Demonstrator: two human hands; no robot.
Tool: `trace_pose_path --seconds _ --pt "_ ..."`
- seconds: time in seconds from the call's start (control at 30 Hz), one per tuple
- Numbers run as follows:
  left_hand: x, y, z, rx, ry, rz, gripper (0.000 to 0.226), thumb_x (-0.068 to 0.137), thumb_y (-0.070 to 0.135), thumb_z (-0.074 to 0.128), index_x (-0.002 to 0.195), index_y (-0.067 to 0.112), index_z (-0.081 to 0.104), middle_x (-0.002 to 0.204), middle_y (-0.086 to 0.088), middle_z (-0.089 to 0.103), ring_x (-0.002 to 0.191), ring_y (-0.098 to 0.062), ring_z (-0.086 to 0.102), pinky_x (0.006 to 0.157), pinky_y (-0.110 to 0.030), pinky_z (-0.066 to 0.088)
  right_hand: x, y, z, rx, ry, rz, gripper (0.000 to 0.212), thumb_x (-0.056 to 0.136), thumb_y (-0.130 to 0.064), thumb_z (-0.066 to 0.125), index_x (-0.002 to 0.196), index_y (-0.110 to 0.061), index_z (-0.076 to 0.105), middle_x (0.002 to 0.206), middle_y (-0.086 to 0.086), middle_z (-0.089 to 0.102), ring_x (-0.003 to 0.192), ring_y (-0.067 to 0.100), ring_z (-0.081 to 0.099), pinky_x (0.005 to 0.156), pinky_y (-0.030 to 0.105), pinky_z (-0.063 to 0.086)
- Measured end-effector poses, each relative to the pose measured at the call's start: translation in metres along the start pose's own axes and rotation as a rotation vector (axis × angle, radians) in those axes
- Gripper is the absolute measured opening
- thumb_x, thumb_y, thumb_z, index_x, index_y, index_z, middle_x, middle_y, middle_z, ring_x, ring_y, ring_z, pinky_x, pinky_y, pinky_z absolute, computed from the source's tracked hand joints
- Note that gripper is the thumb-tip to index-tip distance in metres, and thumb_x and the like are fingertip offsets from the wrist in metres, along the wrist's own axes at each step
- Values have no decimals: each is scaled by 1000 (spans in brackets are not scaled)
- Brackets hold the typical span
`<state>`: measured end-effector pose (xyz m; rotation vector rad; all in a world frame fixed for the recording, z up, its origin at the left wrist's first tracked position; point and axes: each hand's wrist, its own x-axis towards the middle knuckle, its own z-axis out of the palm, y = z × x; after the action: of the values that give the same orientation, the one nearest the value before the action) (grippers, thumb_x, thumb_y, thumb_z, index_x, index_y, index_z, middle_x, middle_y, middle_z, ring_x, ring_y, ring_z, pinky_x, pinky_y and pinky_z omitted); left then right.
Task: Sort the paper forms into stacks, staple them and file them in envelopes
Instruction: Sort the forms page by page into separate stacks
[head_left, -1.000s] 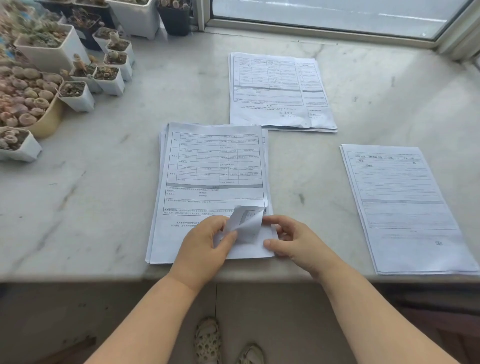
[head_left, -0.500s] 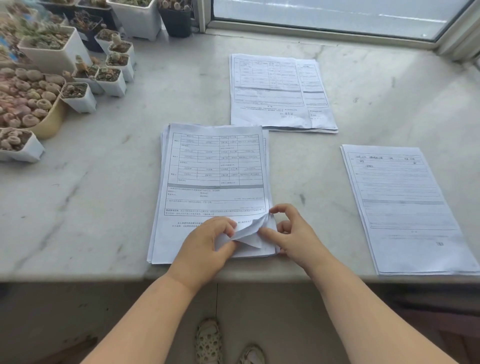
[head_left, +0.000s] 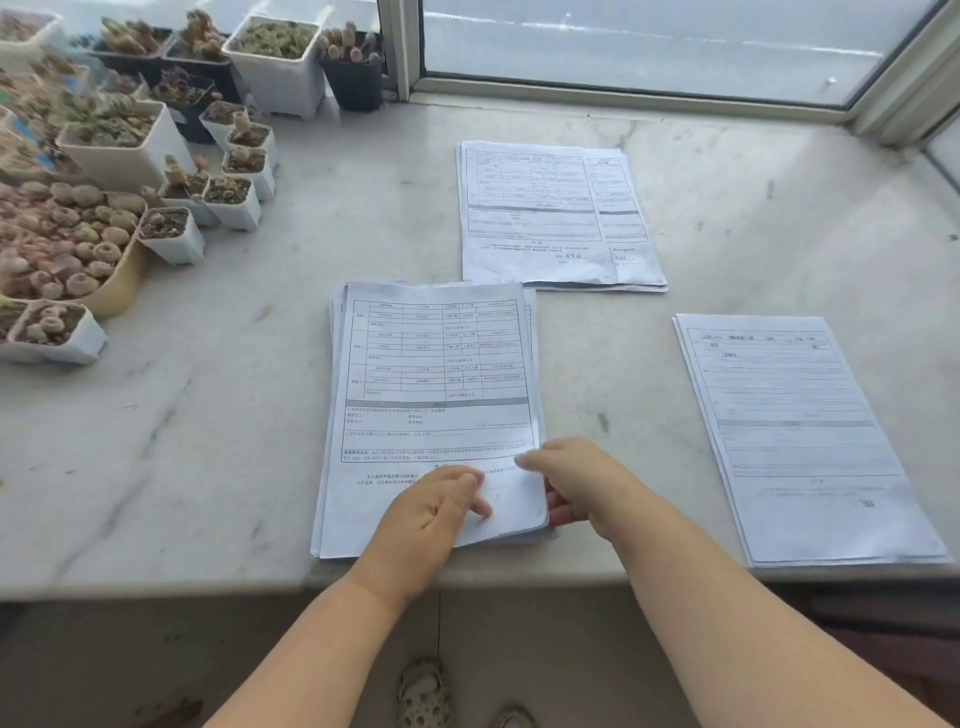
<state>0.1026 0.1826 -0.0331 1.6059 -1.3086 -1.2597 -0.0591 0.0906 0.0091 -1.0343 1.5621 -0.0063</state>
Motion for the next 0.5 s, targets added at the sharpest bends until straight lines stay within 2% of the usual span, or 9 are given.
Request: trace_pose_path --seconds 0.03,0.07,0.13,0.2,0.27,0.33,0.4,0.5 --pt "-2 2 -1 7 0 1 51 79 65 35 75 31 73 111 19 64 111 9 53 94 -8 35 0 2 4 -80 41 -30 16 88 -7 51 94 -6 66 83 10 64 68 27 60 57 30 51" --pt "-4 6 -3 15 24 15 48 79 64 38 78 33 74 113 23 64 115 10 51 96 -8 35 1 5 7 -123 82 -69 21 84 -1 45 88 -8 65 80 9 63 70 25 58 56 29 48" --pt "-3 22 -11 26 135 88 39 82 59 42 89 36 73 119 30 59 121 8 48 98 -6 33 -1 6 6 -65 121 -138 24 81 -3 43 87 -9 66 77 14 64 68 21 53 58 27 40" --pt "7 43 -23 83 286 223 30 89 49 43 100 36 68 123 27 58 125 3 47 102 -9 33 -7 1 -7 117 118 -202 25 83 -2 46 85 -12 69 81 12 71 70 18 57 62 26 41" --pt "24 68 -34 168 419 397 29 95 36 42 113 26 62 128 19 57 127 -3 47 108 -17 33 -15 -8 -32 329 105 -231 31 87 5 46 86 -15 69 82 1 73 68 13 63 59 21 44" --pt "45 94 -37 224 493 516 32 95 28 42 122 17 56 131 7 54 129 -10 45 111 -22 31 -14 -13 -66 517 139 -267 31 91 5 46 94 -16 68 85 -2 73 71 12 65 58 22 46" --pt "69 116 -28 258 501 538 38 93 27 46 127 12 53 134 1 48 131 -11 41 112 -20 28 -6 -15 -108 680 253 -280 27 93 3 48 95 -16 67 81 -3 72 69 12 64 58 24 48" --pt "110 133 2 338 390 454 51 88 34 50 133 11 48 139 1 43 134 -11 37 113 -19 25 15 -9 -185 805 521 -280 26 94 4 48 88 -16 64 78 -2 69 67 10 62 64 28 52"
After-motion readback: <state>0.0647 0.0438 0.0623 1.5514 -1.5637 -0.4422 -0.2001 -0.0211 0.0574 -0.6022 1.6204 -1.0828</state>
